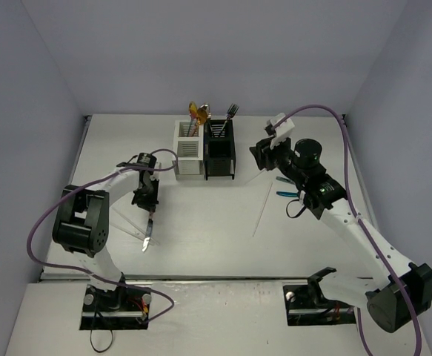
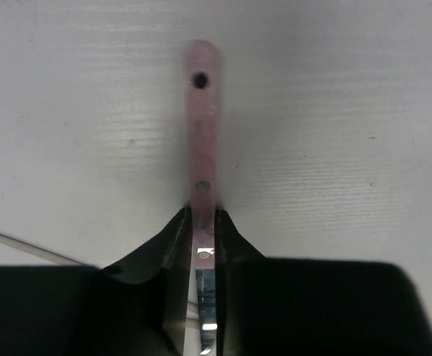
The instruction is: Sort the eating utensils into containers
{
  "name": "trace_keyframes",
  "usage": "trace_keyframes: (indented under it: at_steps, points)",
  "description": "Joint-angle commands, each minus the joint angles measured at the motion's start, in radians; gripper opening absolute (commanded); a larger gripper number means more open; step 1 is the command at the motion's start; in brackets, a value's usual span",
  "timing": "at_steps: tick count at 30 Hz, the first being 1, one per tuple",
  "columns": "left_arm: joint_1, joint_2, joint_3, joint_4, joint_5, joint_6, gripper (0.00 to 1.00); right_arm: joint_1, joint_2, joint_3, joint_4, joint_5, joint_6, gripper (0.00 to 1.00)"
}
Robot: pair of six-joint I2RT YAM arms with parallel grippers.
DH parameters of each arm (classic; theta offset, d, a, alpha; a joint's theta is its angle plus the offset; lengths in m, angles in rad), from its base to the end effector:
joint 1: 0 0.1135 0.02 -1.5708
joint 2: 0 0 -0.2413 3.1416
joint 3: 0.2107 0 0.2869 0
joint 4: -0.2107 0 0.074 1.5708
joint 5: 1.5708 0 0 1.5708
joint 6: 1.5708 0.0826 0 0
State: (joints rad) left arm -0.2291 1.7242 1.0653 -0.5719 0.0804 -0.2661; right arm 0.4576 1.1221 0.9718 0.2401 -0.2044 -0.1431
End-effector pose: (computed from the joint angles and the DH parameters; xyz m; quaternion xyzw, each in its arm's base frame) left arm 0.3565 -0.0899 0.0803 -0.0114 0.9847 -0.0798 0.1542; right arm 0.3119 0.1723 0.3621 -0.2705 0.6188 0.1830 0.7144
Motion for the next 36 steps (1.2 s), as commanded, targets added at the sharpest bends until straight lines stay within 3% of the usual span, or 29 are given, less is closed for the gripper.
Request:
trace_keyframes:
  at_steps: [1, 9, 15, 26, 30, 36]
  points:
    - [-0.001, 0.015, 0.027, 0.025, 0.010, -0.019, 0.01, -0.004, -0.008, 0.023, 0.065, -0.106, -0.099, 0.39]
    - [0.040, -0.209, 0.131, -0.095, 0.188, -0.047, 0.00, 0.017, -0.015, 0.091, 0.050, -0.296, -0.306, 0.37]
    - [0.161, -0.325, 0.171, -0.089, 0.862, -0.081, 0.00, 0.075, 0.008, 0.113, 0.038, -0.394, -0.504, 0.42]
    - [0.171, -0.374, 0.032, -0.096, 1.180, -0.181, 0.00, 0.369, 0.082, 0.092, -0.061, -0.377, -1.077, 0.41]
    - [0.170, -0.370, -0.007, -0.091, 1.189, -0.169, 0.00, 0.462, 0.100, 0.032, -0.067, -0.365, -1.228, 0.39]
    - [0.139, -0.338, 0.039, -0.214, 0.954, -0.066, 0.00, 0.558, 0.180, 0.084, -0.190, -0.378, -1.350, 0.36]
